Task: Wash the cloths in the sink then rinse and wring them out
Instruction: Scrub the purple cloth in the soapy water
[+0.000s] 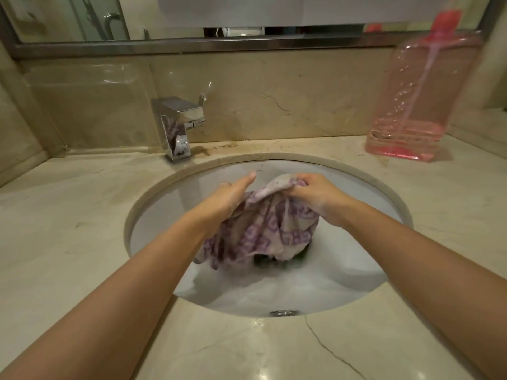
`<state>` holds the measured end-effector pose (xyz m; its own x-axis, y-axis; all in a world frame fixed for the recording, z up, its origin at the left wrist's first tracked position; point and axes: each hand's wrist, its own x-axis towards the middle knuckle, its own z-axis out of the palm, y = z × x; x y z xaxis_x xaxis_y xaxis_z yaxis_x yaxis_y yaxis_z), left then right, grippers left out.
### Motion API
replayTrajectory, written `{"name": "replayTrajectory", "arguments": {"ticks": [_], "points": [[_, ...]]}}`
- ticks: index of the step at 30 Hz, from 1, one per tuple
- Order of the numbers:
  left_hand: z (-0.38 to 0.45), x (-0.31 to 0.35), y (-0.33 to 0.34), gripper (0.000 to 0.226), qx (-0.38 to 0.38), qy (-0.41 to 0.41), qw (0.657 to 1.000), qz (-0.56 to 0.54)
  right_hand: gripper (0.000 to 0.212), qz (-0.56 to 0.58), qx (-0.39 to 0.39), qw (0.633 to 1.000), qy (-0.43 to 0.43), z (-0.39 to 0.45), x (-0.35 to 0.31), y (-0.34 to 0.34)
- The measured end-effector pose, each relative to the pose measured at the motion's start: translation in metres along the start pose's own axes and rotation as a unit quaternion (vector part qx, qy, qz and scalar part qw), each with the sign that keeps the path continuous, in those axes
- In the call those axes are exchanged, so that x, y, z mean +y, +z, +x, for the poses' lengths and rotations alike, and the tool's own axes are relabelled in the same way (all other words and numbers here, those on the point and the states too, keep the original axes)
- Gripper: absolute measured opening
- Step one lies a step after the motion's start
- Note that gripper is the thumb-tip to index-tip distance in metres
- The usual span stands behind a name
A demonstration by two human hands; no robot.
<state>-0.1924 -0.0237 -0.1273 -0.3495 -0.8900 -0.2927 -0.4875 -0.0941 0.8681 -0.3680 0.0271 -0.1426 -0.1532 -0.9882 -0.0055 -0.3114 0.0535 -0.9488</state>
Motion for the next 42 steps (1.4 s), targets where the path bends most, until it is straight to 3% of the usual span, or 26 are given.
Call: {"name": "replayTrajectory", "arguments": {"ticks": [2, 5, 7, 10, 12, 14, 15, 17, 18, 20, 22, 25, 26, 28, 30, 33, 36, 37, 40, 42], "points": [[-0.005, 0.001, 0.004, 0.111, -0.051, 0.022, 0.997, 0.058, 0.024, 0.067, 0.038, 0.995, 0.065, 0.004, 0.003, -0.005], [-0.007, -0.003, 0.006, 0.072, -0.126, 0.079, 0.976, 0.159, 0.014, 0.138, 0.037, 0.981, 0.134, 0.004, 0.003, -0.008], [-0.005, -0.007, 0.003, 0.050, -0.132, 0.084, 0.973, 0.167, 0.012, 0.188, 0.037, 0.964, 0.184, 0.001, 0.001, -0.008], [0.000, -0.011, 0.000, 0.061, -0.138, 0.077, 0.985, 0.066, 0.012, 0.220, 0.028, 0.958, 0.181, 0.000, -0.004, -0.010], [-0.002, -0.007, 0.002, 0.045, -0.123, 0.074, 0.989, -0.041, 0.021, 0.218, -0.002, 0.960, 0.173, -0.004, -0.008, -0.009], [0.000, -0.004, 0.002, 0.041, -0.104, 0.046, 0.984, -0.139, 0.040, 0.146, -0.038, 0.973, 0.174, -0.007, -0.013, -0.001], [0.000, -0.002, 0.003, 0.043, -0.094, 0.034, 0.982, -0.160, 0.047, 0.081, -0.024, 0.984, 0.158, -0.008, -0.015, 0.006], [-0.002, 0.001, 0.007, 0.041, -0.051, 0.035, 0.984, -0.169, 0.050, -0.033, 0.086, 0.994, 0.064, -0.010, -0.018, 0.023], [-0.003, 0.001, 0.010, 0.037, -0.031, 0.048, 0.983, -0.176, 0.048, -0.074, 0.152, 0.985, -0.015, -0.014, -0.021, 0.033], [-0.006, 0.001, 0.020, 0.034, -0.011, 0.082, 0.974, -0.212, 0.047, -0.114, 0.204, 0.962, -0.138, -0.027, -0.030, 0.052], [-0.011, 0.000, 0.031, 0.030, -0.008, 0.103, 0.966, -0.235, 0.052, -0.180, 0.215, 0.946, -0.161, -0.028, -0.033, 0.059], [-0.017, 0.006, 0.041, 0.025, -0.005, 0.105, 0.971, -0.213, 0.051, -0.229, 0.255, 0.937, -0.070, -0.010, -0.031, 0.048], [-0.019, 0.007, 0.042, 0.028, 0.011, 0.103, 0.975, -0.195, 0.052, -0.220, 0.268, 0.935, -0.079, -0.010, -0.029, 0.047], [-0.017, 0.009, 0.045, 0.032, 0.043, 0.124, 0.977, -0.167, 0.051, -0.231, 0.304, 0.900, -0.210, -0.020, -0.028, 0.054], [-0.016, 0.006, 0.047, 0.033, 0.059, 0.144, 0.978, -0.138, 0.048, -0.233, 0.305, 0.884, -0.266, -0.024, -0.028, 0.060], [-0.018, 0.007, 0.045, 0.031, 0.033, 0.099, 0.980, -0.167, 0.051, -0.189, 0.288, 0.925, -0.162, -0.008, -0.028, 0.058], [-0.020, 0.005, 0.041, 0.032, 0.013, 0.094, 0.967, -0.237, 0.050, -0.229, 0.295, 0.891, -0.259, -0.015, -0.026, 0.066], [-0.022, 0.005, 0.042, 0.032, 0.000, 0.089, 0.962, -0.260, 0.053, -0.217, 0.286, 0.895, -0.263, -0.017, -0.023, 0.066], [-0.024, 0.008, 0.048, 0.031, -0.028, 0.059, 0.962, -0.265, 0.055, -0.170, 0.253, 0.943, -0.133, -0.002, -0.017, 0.048], [-0.020, 0.013, 0.045, 0.027, -0.051, 0.073, 0.965, -0.246, 0.055, -0.205, 0.258, 0.941, -0.076, 0.008, -0.016, 0.036]]}}
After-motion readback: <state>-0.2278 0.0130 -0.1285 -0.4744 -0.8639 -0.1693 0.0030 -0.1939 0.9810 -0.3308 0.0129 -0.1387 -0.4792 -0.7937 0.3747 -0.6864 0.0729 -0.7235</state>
